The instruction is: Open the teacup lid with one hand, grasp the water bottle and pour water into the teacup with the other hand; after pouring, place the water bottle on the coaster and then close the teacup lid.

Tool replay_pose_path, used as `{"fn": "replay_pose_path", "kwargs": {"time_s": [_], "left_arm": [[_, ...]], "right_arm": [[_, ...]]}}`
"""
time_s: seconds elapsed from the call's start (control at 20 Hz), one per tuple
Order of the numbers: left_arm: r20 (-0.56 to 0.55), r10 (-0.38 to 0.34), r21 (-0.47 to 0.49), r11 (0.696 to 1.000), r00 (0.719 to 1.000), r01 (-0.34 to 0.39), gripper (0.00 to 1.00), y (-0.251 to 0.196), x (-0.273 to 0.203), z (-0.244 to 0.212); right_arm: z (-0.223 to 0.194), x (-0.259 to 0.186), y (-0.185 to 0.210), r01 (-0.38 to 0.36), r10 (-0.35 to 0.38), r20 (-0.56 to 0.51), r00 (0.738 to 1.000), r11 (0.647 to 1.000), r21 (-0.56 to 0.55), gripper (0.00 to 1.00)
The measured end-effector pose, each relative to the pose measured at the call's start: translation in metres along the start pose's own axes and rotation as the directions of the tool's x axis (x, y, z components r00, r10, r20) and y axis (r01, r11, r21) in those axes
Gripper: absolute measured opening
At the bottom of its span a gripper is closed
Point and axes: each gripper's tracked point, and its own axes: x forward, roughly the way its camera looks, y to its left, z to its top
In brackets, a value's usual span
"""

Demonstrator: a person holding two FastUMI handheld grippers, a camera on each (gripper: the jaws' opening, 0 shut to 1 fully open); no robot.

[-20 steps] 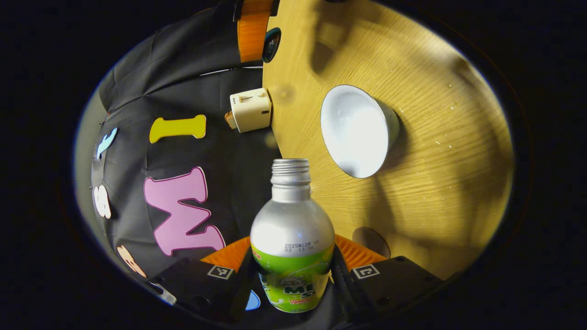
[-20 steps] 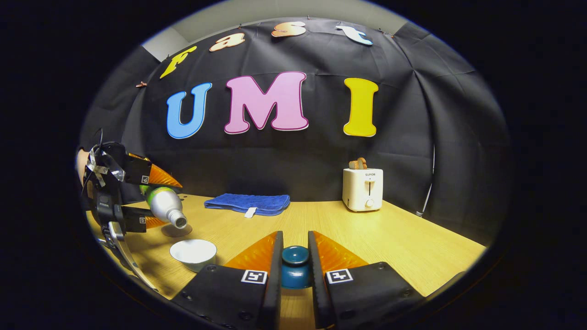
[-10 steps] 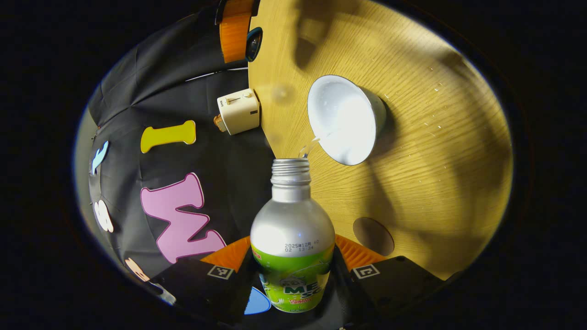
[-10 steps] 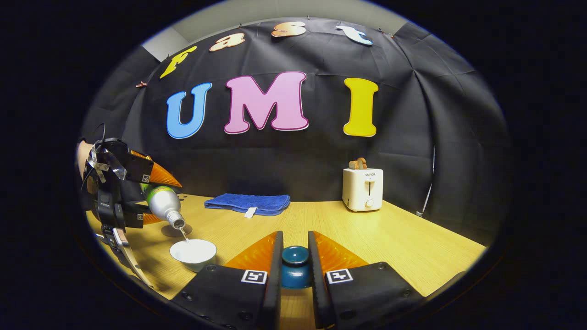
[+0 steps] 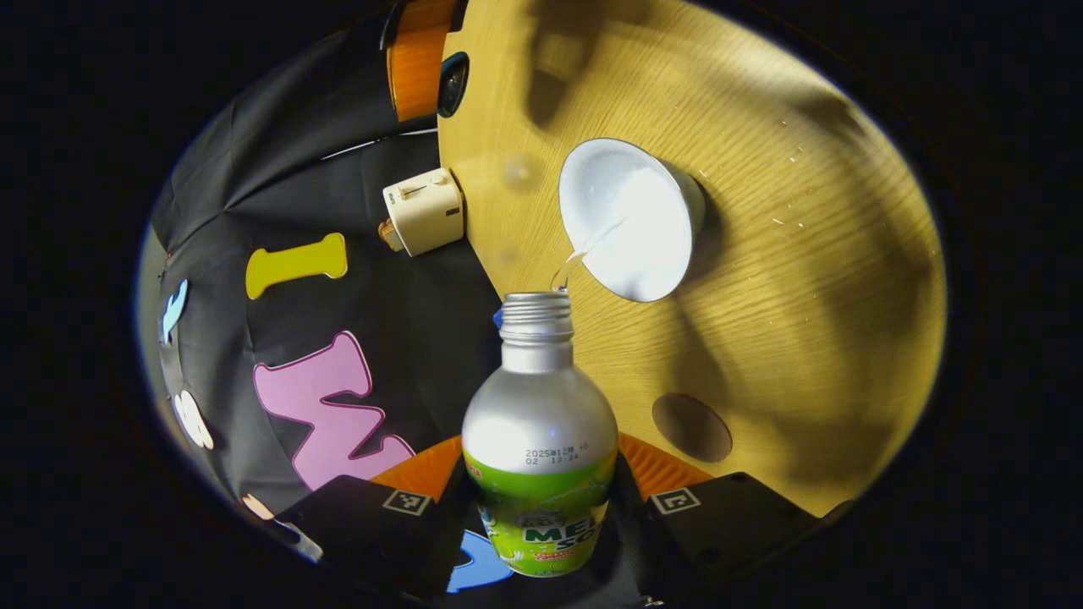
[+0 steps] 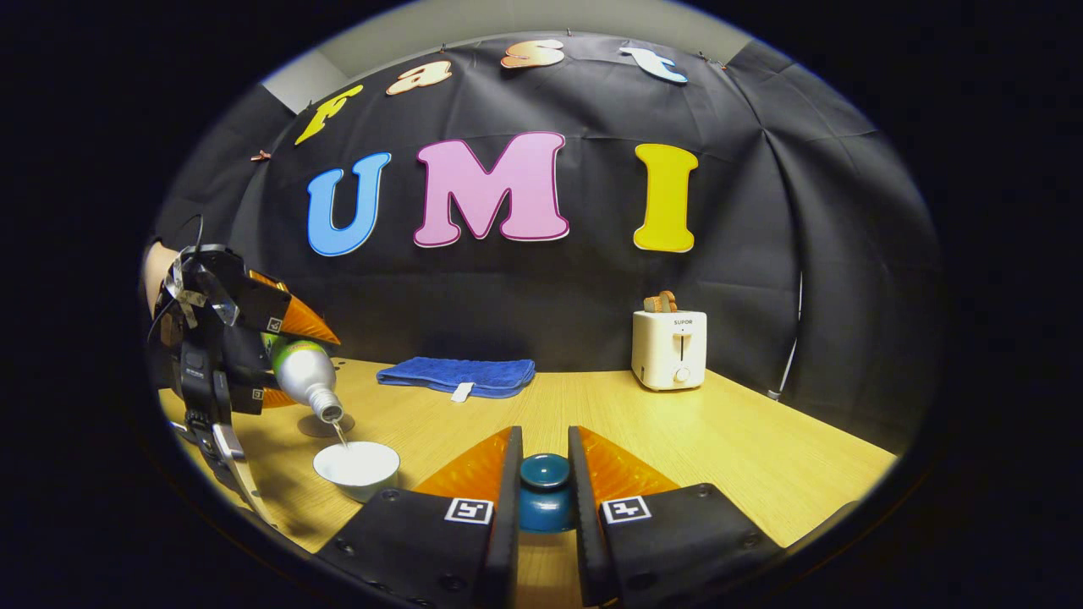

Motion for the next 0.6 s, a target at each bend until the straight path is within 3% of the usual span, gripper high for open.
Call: {"fn": "replay_pose_path", "kwargs": {"time_s": [0.6], "left_arm": [[-0.034,-0.025,0.172,0.985,0.999,0.030,0.79,0.011,-0.001,-0.007]], "right_arm": [[-0.001,0.000,0.000,0.000,0.000,0.001,1.000,1.000,0.000,0.32]]}}
